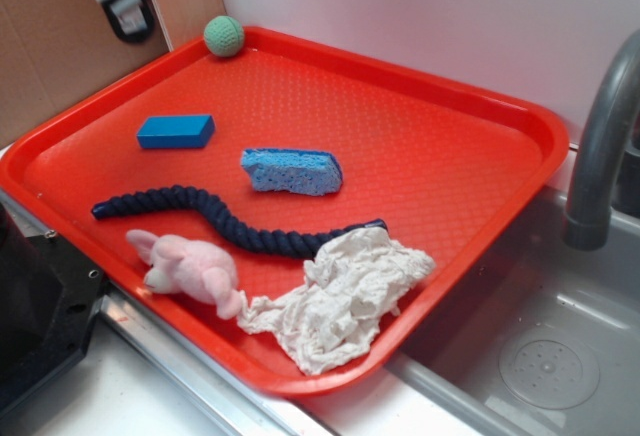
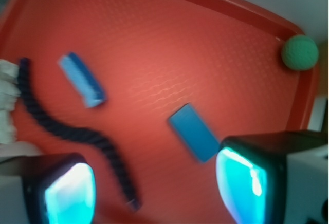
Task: Grab the blue block.
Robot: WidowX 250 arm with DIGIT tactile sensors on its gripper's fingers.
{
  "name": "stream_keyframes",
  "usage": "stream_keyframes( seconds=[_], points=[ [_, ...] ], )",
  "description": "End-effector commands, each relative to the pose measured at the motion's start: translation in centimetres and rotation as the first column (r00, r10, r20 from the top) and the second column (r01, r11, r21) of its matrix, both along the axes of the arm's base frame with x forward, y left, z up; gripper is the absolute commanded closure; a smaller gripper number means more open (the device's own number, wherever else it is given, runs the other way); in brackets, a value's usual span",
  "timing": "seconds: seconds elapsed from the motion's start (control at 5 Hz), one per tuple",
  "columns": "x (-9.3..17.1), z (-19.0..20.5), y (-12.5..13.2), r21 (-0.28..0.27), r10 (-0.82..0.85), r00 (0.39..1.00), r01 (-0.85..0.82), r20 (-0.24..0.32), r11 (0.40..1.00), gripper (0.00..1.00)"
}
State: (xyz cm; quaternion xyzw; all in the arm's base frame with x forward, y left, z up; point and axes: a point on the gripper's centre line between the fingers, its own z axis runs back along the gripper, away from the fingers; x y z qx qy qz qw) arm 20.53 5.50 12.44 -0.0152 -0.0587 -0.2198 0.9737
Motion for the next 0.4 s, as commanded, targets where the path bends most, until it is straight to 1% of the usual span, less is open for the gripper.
stream_keyframes(
  seconds=[0.0,0.2],
  points=[
    [2.6,-5.6,0.0,-0.004,-0.167,0.973,0.170,0.158,0.985,0.00],
    [1.5,-7.2,-0.1,0.023,-0.231,0.968,0.230,0.099,0.973,0.00]
  ],
)
